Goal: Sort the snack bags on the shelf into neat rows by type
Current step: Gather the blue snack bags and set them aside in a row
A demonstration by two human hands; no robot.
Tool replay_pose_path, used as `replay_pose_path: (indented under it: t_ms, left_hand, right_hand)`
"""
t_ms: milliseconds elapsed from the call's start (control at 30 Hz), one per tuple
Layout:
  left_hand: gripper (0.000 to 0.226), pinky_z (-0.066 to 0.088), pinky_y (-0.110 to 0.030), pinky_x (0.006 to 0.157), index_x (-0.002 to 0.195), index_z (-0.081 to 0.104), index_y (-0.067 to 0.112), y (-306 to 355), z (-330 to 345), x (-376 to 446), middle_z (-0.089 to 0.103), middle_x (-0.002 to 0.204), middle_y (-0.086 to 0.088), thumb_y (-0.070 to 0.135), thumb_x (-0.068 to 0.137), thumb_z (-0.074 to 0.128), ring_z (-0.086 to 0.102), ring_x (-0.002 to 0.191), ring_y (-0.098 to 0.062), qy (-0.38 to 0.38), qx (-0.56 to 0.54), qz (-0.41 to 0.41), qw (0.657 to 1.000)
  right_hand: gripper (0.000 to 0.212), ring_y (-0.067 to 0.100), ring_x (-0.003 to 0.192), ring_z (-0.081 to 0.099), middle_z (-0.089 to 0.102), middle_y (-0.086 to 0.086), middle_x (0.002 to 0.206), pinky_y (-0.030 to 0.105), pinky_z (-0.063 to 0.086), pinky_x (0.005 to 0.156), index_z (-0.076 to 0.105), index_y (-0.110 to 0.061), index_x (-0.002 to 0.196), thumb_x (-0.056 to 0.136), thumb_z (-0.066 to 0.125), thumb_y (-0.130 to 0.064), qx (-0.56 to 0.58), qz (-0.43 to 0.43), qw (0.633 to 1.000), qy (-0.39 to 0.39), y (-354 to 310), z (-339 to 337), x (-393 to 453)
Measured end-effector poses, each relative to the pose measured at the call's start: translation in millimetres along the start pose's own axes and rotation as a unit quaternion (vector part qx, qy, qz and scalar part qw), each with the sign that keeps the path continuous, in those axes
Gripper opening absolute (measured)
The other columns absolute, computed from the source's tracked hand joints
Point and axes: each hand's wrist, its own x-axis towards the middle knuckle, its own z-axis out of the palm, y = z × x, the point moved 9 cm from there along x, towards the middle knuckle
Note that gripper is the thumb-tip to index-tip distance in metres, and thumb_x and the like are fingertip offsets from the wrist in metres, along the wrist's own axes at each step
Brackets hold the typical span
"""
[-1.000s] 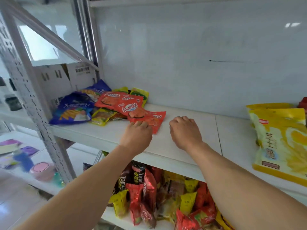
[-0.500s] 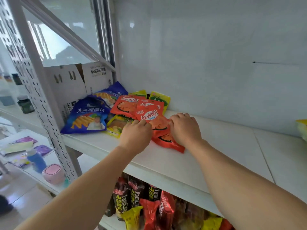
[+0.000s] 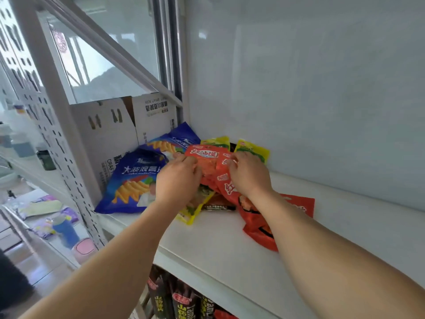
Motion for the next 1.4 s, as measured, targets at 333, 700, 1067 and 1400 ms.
replay_pose_path:
  t_ms: [333,700,1067,1400]
  left_hand:
    - [0.043,0.051,-0.041,0.085,0.132,0.059,0.019,-51,13,55,0.06,0.13,-0.006,0.045,0.102,0.042,0.058,0.114,-0.027,-0.073,-0.071,-0.006,0.995]
    - [0.059,0.036,-0.043,0.106,0.135,0.055,0.011,20,47,56,0.058,0.136,-0.009,0.055,0.1,0.037,0.047,0.128,-0.029,-0.106,0.003,0.125,0.986]
    - [0.073,0.04,-0.048,0.102,0.135,0.054,0.007,48,84,49,0.058,0.137,-0.014,0.065,0.097,0.03,0.049,0.128,-0.033,-0.191,0.031,0.088,0.977]
    - [0.067,0.04,-0.048,0.104,0.136,0.053,0.008,38,73,65,0.056,0.139,-0.014,0.06,0.099,0.032,0.05,0.128,-0.035,-0.16,-0.006,0.05,0.986]
  right_hand:
    - [0.04,0.027,0.112,0.06,0.066,0.006,0.121,0.037,0.049,0.09,0.062,-0.013,0.123,0.101,0.045,-0.042,0.068,0.095,0.993,0.033,-34,28,44]
    - [0.063,0.033,0.125,0.052,0.057,0.011,0.135,0.045,0.041,0.102,0.055,-0.016,0.134,0.095,0.039,-0.063,-0.014,0.314,0.947,0.061,78,-2,-27]
    - [0.071,0.029,0.129,0.047,0.054,0.007,0.139,0.043,0.036,0.104,0.053,-0.021,0.137,0.091,0.034,-0.072,-0.082,0.346,0.934,0.022,108,-16,-65]
    - [0.076,0.028,0.13,0.049,0.053,0.007,0.142,0.045,0.037,0.106,0.05,-0.02,0.14,0.092,0.029,-0.075,-0.066,0.287,0.954,-0.051,86,-2,-38]
